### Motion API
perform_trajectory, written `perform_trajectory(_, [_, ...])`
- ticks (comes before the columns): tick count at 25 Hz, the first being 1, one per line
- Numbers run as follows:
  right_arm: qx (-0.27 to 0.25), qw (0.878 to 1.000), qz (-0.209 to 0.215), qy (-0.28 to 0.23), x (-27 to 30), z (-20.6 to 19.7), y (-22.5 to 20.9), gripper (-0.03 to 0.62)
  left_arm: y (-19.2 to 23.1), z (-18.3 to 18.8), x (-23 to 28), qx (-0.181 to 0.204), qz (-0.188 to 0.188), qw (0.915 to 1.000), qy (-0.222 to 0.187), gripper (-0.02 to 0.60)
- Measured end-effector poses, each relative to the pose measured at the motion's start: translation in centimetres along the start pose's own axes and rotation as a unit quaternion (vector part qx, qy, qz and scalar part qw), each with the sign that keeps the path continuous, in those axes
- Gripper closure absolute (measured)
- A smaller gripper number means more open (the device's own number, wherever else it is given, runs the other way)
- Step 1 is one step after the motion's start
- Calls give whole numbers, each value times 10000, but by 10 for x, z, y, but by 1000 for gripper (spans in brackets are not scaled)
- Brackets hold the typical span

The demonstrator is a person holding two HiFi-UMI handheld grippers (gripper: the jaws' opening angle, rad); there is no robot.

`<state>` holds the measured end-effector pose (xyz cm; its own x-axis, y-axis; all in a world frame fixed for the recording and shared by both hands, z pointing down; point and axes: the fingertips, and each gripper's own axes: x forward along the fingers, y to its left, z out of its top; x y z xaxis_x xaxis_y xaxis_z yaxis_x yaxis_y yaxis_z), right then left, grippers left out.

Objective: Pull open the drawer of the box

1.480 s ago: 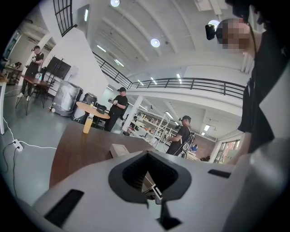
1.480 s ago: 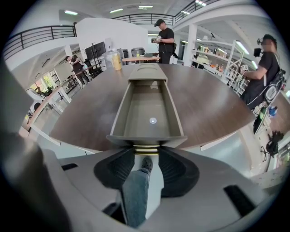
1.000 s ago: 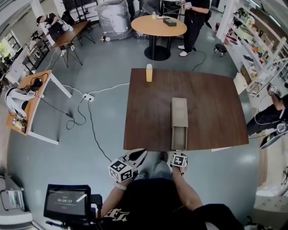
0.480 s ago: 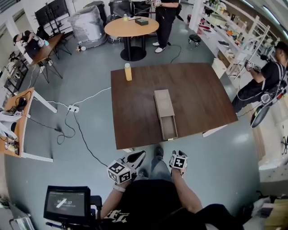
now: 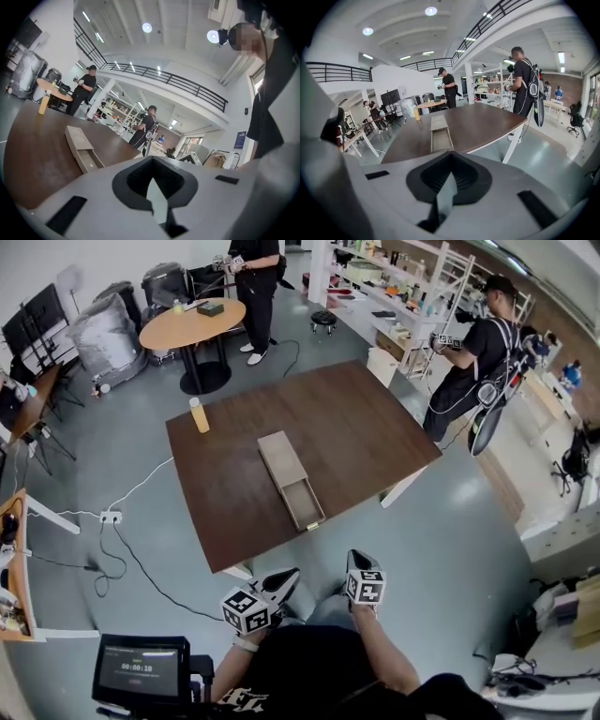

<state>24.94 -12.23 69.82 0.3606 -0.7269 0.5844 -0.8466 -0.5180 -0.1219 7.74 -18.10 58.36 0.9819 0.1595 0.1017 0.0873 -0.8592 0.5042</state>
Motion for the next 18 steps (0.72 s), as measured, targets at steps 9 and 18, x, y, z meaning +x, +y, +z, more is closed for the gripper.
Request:
perform_trajectory(9, [-194, 9974, 350, -607, -60, 24, 0, 606, -29, 6, 10, -20, -94, 9998, -177, 581])
perform_trajectory(18, [-441, 9909, 763, -1013, -156, 3, -7, 606, -99, -45, -1, -69, 198, 9996, -170, 581])
